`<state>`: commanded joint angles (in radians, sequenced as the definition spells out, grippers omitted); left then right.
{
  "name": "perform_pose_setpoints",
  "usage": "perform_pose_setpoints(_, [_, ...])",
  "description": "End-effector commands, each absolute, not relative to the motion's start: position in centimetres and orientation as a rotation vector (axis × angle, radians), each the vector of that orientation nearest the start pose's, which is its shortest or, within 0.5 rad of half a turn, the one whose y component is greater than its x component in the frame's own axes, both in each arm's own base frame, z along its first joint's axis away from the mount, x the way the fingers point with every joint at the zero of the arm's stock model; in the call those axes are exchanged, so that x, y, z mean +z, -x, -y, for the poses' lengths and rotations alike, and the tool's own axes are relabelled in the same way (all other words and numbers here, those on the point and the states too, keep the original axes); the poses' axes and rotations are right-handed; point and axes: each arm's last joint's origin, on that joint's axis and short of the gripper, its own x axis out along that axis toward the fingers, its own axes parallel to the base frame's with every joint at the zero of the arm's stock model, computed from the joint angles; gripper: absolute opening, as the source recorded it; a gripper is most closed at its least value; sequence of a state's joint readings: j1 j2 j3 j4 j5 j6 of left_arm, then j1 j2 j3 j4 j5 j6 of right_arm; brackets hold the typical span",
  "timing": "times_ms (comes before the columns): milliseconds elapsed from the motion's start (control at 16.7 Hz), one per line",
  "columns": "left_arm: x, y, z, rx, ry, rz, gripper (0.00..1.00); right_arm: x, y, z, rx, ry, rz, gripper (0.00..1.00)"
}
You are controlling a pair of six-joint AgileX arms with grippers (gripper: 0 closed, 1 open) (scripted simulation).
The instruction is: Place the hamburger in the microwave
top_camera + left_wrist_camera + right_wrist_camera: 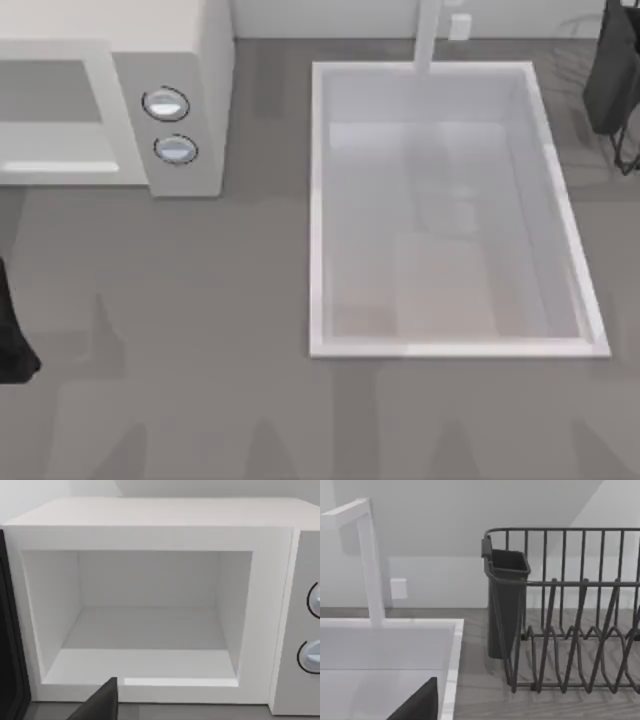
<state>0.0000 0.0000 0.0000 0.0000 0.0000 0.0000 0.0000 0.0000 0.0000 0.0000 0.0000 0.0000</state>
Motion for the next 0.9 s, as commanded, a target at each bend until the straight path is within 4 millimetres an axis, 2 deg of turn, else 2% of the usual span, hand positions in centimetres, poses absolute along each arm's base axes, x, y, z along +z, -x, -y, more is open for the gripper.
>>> perform_pose_setpoints(240, [16.5,-10.6,0.1,0.003,-0.003,-0.024,1.0,16.0,-10.6,0.1,0.0,0.0,0.0,1.0])
perform_pose_setpoints(540, [20.0,-11.7,-0.6,0.049,-0.018,-0.241,1.0,16.0,-10.6,0.1,0.0,0.0,0.0,1.0])
perform_pose_setpoints(720, [21.9,-14.3,-1.4,0.089,-0.019,-0.491,1.0,16.0,-10.6,0.1,0.0,0.0,0.0,1.0])
perform_pose_setpoints(900, [22.4,-18.3,-2.9,0.12,-0.005,-0.794,1.0,16.0,-10.6,0.1,0.0,0.0,0.0,1.0])
